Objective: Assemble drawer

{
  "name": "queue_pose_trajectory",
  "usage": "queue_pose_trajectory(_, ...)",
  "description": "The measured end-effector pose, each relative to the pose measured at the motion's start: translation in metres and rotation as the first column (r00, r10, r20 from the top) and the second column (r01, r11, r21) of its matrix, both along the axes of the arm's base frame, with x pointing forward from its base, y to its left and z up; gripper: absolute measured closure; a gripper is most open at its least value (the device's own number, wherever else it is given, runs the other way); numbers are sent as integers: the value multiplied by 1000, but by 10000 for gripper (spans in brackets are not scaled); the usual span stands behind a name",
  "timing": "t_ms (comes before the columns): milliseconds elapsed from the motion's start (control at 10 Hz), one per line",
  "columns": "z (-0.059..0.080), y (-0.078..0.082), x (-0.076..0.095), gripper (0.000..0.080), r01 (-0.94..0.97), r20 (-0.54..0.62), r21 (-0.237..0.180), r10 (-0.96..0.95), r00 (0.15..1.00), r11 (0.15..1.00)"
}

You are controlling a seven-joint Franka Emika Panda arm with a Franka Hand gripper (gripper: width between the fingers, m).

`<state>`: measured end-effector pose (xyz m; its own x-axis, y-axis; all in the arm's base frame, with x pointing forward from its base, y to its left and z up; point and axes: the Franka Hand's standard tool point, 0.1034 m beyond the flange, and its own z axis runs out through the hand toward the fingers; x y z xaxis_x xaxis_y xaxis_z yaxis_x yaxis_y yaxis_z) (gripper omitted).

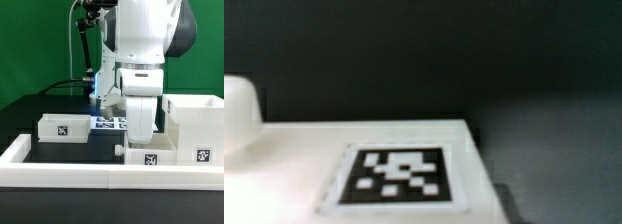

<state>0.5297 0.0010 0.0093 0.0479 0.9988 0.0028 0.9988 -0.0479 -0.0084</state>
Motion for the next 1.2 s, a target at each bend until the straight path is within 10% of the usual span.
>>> queue_pose_trajectory(1200, 0, 1, 0, 758, 19, -8, -20, -19, 1000, 1000)
